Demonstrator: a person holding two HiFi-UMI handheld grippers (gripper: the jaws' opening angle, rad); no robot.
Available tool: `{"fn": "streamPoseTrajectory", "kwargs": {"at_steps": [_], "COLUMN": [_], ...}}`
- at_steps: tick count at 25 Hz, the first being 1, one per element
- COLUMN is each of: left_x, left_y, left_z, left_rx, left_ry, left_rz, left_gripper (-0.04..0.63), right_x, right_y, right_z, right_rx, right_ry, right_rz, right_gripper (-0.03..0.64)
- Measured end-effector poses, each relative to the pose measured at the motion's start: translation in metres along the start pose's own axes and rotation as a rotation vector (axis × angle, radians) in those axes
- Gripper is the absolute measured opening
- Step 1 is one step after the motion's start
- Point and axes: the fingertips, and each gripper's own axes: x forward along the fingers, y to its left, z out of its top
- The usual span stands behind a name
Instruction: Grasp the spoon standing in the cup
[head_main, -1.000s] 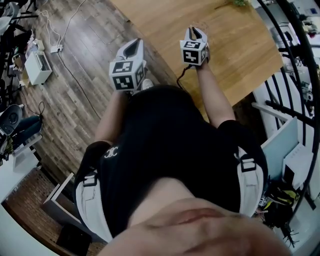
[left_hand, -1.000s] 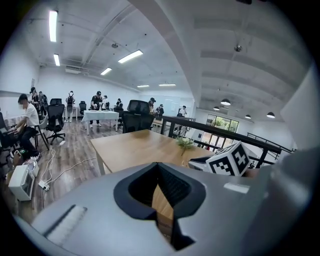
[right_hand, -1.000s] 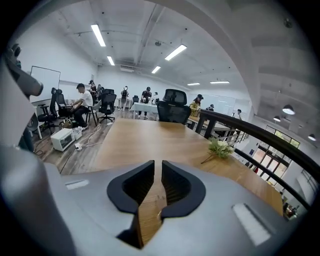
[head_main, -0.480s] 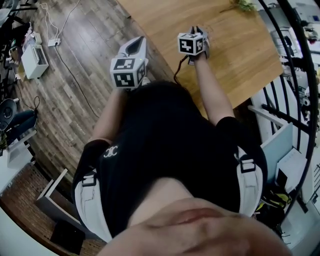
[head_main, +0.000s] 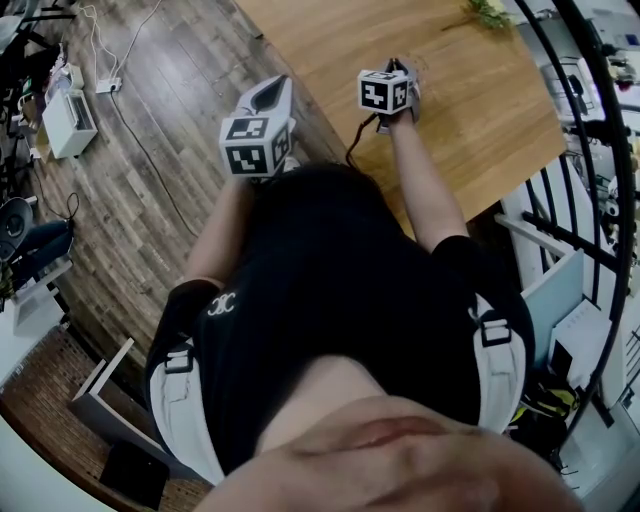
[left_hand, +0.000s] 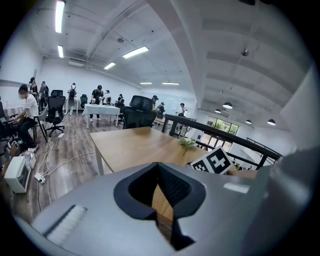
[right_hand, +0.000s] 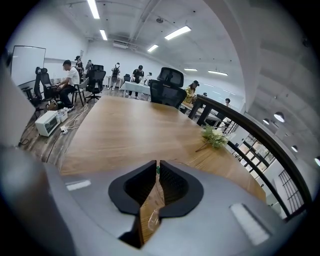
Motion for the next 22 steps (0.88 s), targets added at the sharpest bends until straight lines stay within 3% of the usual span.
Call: {"fn": "streamPoseTrajectory", "kwargs": {"at_steps": [22], "left_x": [0.02], "left_y": [-0.014], "left_z": [-0.005], "left_rx": [0.02], "left_ry": [0.045], "left_rz": [-0.066], "left_gripper": [0.011], "right_x": [-0.047], "right_y": [-0.012], "right_z": [0.035], "right_rx": [0.084], "right_ry": [-0.193], "right_rz": [0.057], "right_gripper": [0.008]}}
